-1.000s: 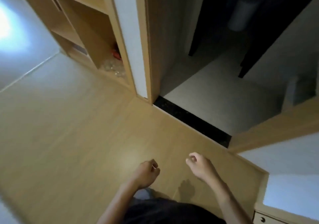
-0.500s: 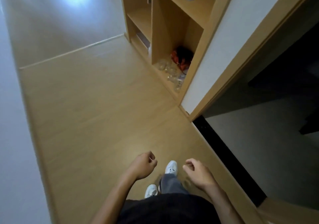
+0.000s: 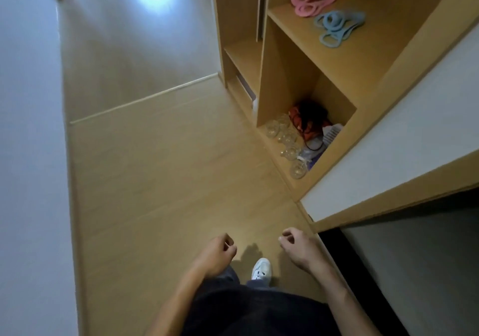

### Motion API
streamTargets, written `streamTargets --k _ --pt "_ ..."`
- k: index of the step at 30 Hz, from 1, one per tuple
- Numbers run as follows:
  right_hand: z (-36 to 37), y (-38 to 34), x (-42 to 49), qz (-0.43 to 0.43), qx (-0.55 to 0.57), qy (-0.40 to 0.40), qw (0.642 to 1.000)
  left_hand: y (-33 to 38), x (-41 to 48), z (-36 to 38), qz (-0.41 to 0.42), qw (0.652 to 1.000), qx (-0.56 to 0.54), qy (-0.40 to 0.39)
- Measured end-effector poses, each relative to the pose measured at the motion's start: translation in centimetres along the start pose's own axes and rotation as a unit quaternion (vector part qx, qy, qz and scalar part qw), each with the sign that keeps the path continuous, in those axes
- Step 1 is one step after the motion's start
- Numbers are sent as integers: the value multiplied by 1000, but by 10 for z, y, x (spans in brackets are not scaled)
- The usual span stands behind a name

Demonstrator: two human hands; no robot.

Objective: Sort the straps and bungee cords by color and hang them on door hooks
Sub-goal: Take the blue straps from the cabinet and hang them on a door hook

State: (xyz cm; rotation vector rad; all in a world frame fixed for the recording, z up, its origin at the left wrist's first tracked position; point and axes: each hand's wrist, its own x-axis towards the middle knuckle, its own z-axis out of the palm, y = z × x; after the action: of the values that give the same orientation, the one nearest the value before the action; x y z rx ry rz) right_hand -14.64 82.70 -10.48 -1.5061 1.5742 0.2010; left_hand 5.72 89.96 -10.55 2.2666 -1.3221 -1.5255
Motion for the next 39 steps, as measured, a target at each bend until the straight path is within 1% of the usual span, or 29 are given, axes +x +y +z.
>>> streamTargets --k 3,7,10,15,18,21,24,28,30,35,39 --pt "-26 -40 40 -26 -21 0 999 9 27 -25 -10 999 -31 2" --pt "-50 -82 93 -30 -26 -9 999 21 78 -69 -13 999 -50 0" --pt "-63 -109 131 -17 -13 -1 1000 37 125 -111 0 999 -33 -8" --pt "-81 -153 182 38 14 7 999 75 212 -193 29 999 10 -32" --pt "-97 -182 207 57 50 18 997 108 258 -243 61 996 52 -31" --pt "-120 -203 229 75 76 31 994 142 295 -277 81 993 81 -23" --pt "-146 -214 253 81 101 60 990 172 327 -293 107 988 106 -28" --pt "-192 -226 290 76 138 94 983 211 363 -298 134 971 181 -76" --pt "-218 -230 311 62 156 109 980 235 382 -301 135 968 193 -90" --pt "-298 -242 352 15 198 175 964 313 422 -319 157 959 217 -89" --pt "-359 -245 365 2 259 219 941 383 447 -335 211 951 210 -78"
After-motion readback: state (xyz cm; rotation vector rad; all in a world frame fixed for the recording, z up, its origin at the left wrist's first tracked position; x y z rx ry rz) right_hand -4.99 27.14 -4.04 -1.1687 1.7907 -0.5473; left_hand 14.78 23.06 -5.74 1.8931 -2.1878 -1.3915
